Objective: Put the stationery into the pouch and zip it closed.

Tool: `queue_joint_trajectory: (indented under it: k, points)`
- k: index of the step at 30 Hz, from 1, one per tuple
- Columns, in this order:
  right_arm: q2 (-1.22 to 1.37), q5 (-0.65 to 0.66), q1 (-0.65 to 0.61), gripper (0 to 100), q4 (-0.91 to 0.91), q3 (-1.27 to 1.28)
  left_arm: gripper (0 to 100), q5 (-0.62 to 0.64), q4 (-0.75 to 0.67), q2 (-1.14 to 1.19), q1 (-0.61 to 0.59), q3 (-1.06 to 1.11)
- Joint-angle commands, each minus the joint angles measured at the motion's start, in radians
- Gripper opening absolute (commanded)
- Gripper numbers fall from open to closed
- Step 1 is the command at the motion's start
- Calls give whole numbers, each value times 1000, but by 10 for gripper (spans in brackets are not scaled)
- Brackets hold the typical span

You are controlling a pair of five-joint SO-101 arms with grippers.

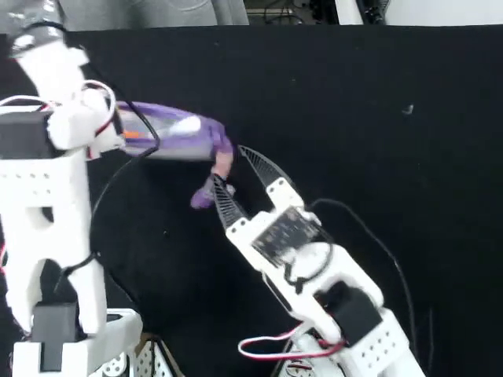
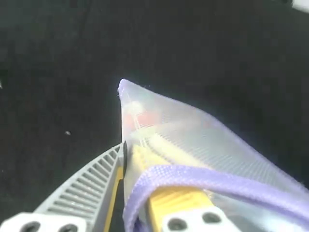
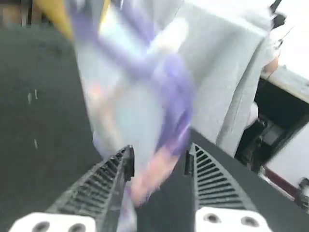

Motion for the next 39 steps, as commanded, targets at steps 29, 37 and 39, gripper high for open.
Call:
queue_joint_trajectory:
  k: [29, 37, 39]
  points:
    - [289, -190, 11, 177, -600, 8, 30, 2, -81, 3, 27, 111]
    - [533, -276, -6, 177, -608, -119, 30, 2, -81, 5, 24, 113]
    - [552, -278, -40, 177, -608, -162, 30, 2, -81, 5, 24, 113]
